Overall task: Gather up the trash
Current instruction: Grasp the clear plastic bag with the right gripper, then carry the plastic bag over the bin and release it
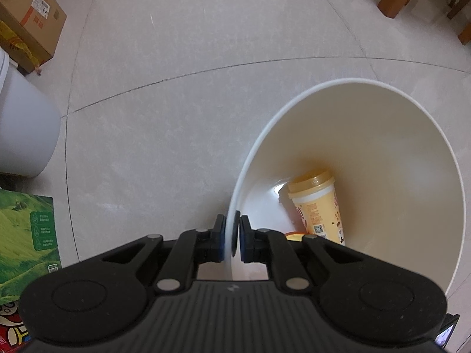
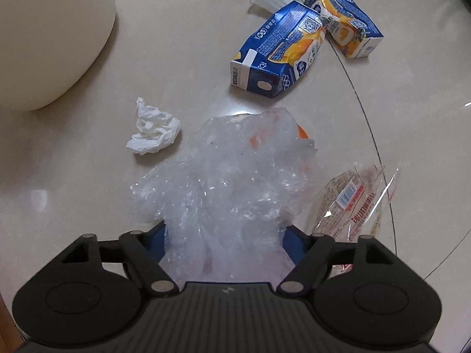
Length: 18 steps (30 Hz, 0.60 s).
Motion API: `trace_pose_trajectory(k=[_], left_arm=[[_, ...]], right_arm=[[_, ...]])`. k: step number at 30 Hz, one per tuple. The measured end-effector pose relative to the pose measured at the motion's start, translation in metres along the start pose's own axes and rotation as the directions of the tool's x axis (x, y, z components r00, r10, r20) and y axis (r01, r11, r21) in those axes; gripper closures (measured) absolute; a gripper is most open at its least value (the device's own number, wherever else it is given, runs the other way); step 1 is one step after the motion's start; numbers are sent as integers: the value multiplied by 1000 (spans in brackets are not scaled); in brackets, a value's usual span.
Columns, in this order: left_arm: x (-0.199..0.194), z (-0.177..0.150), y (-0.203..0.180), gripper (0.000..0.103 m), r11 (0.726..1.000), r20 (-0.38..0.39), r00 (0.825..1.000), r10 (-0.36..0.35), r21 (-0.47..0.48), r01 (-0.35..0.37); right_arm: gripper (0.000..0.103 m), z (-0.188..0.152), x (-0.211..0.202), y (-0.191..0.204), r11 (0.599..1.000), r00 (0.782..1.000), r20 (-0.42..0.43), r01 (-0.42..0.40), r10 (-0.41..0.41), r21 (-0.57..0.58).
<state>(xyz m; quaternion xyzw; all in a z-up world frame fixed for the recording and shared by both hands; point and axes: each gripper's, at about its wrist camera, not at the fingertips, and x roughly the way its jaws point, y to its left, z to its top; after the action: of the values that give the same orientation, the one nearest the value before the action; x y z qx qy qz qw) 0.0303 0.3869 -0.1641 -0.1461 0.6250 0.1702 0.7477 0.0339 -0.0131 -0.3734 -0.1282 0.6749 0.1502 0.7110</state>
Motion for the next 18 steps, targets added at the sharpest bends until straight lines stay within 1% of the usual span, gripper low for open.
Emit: trace_pose_trajectory(k=[1, 6, 11, 15, 18], left_arm=[[0, 0, 0, 96, 1000, 2, 1000, 1, 0, -1], [-1, -1, -1, 96, 1000, -1, 1000, -3, -7, 3], [-1, 1, 0, 96, 1000, -3, 1000, -2, -9, 2], [-1, 1, -1, 96, 1000, -3, 1000, 1, -6, -1], [-1, 2, -1, 96, 1000, -5, 1000, -2, -11, 2]], right_arm=[[30, 1, -1, -1, 1000, 1000, -4, -2, 2, 4], [37, 7, -14, -2, 1000, 1000, -18, 15, -15, 3], [39, 18, -36, -1, 999, 1000, -2, 31, -31, -34], [40, 27, -64, 0, 998, 999, 21, 31, -30, -53], [40, 38, -98, 2, 997, 998, 53, 21, -17, -72]])
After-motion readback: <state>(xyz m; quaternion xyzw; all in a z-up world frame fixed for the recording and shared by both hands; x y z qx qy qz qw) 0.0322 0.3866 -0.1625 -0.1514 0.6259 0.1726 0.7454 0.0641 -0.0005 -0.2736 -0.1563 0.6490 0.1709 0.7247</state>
